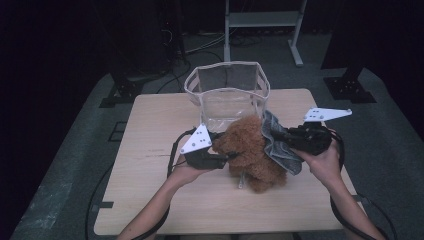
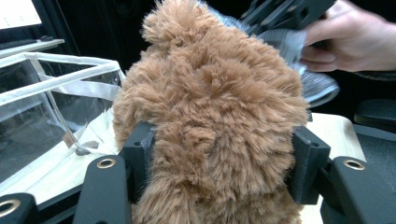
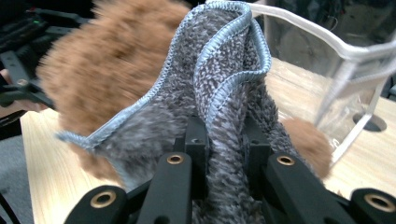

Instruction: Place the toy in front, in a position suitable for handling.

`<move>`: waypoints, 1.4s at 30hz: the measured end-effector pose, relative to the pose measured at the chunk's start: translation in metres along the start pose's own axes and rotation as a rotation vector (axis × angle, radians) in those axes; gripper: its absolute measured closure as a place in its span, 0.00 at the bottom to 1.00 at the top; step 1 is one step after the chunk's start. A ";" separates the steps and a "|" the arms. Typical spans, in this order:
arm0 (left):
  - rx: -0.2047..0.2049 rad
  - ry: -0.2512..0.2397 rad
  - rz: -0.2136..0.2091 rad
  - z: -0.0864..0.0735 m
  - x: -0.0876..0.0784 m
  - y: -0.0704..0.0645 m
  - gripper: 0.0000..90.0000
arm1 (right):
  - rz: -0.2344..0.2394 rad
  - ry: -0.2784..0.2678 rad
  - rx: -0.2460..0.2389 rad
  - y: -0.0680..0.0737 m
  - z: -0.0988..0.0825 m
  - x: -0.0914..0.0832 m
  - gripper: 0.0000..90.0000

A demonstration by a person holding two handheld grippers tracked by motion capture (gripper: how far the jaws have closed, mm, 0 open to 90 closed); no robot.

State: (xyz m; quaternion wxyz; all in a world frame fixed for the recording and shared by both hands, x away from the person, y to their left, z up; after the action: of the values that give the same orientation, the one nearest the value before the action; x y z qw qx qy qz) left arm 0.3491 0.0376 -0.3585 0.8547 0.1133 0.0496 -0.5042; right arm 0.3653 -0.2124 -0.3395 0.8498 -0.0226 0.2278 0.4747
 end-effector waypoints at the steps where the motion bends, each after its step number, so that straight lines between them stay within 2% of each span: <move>1: 0.001 0.000 -0.001 0.000 -0.001 0.000 0.44 | -0.002 -0.005 0.004 -0.002 0.000 -0.002 0.85; 5: 0.014 0.001 -0.005 0.002 -0.001 -0.001 0.44 | -0.024 0.024 -0.024 -0.003 0.000 -0.003 0.85; 10: 0.023 0.005 -0.005 0.001 -0.007 -0.004 0.44 | 0.033 0.036 0.033 -0.007 -0.023 0.013 0.85; 12: 0.012 0.001 0.000 0.000 -0.010 -0.003 0.44 | 0.049 0.040 0.056 -0.007 -0.032 0.019 0.85; 15: 0.004 -0.001 0.005 -0.001 -0.014 -0.001 0.44 | 0.055 0.052 0.063 -0.007 -0.039 0.022 0.85; 17: 0.007 0.000 0.005 -0.002 -0.016 0.000 0.45 | 0.060 0.047 0.068 -0.006 -0.037 0.021 0.85; 20: 0.022 -0.009 0.007 0.003 -0.017 -0.004 0.45 | 0.074 0.005 0.030 0.005 -0.018 0.014 0.86; 24: 0.044 0.000 0.014 0.012 -0.013 -0.009 0.45 | 0.113 -0.056 -0.083 0.038 0.027 -0.003 0.86; 25: 0.044 0.000 0.014 0.012 -0.013 -0.009 0.45 | 0.113 -0.056 -0.083 0.038 0.027 -0.003 0.86; 26: 0.055 0.002 0.016 0.016 -0.009 -0.013 0.45 | 0.125 -0.061 -0.147 0.056 0.049 -0.008 0.86; 27: 0.055 0.002 0.016 0.016 -0.009 -0.013 0.45 | 0.125 -0.061 -0.147 0.056 0.049 -0.008 0.86; 28: 0.075 0.004 0.016 0.020 -0.004 -0.018 0.45 | 0.143 -0.045 -0.202 0.072 0.068 -0.006 0.86; 30: 0.104 0.004 0.007 0.025 -0.001 -0.024 0.45 | 0.135 0.015 -0.247 0.084 0.079 0.004 0.86; 31: 0.104 0.004 0.007 0.025 -0.001 -0.024 0.45 | 0.135 0.015 -0.247 0.084 0.079 0.004 0.86; 32: 0.127 0.012 0.009 0.027 0.000 -0.027 0.45 | 0.125 0.058 -0.265 0.087 0.081 0.010 0.86; 33: 0.132 0.014 0.009 0.028 0.001 -0.029 0.45 | 0.102 0.107 -0.284 0.087 0.083 0.018 0.86; 34: 0.137 0.021 0.011 0.026 0.002 -0.029 0.45 | 0.081 0.140 -0.274 0.082 0.085 0.023 0.86; 37: 0.127 0.020 0.011 0.025 0.001 -0.027 0.45 | 0.022 0.144 -0.254 0.068 0.088 0.019 0.86; 38: 0.123 0.022 0.014 0.024 0.000 -0.025 0.45 | 0.022 0.140 -0.233 0.064 0.088 0.018 0.86; 39: 0.123 0.022 0.014 0.024 0.000 -0.025 0.45 | 0.022 0.140 -0.233 0.064 0.088 0.018 0.86; 40: 0.129 0.029 0.013 0.024 0.001 -0.026 0.44 | 0.043 0.144 -0.216 0.064 0.086 0.018 0.86; 42: 0.136 0.032 0.009 0.024 0.002 -0.027 0.44 | 0.087 0.150 -0.221 0.073 0.082 0.022 0.86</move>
State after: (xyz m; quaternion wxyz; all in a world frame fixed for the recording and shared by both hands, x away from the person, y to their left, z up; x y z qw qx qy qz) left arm 0.3260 0.0170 -0.3392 0.8464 0.1794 0.0285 -0.5006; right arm 0.3456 -0.1344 -0.2618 0.8012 -0.1416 0.2379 0.5305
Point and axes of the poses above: each handheld gripper's, and its own axes: x roughly forward along the jaws, z roughly out of its top, y roughly to its left, the point moved 5 cm from there along x, roughly forward along the jaws, and after that the axes turned 6 degrees about z, right-handed, at the moved point
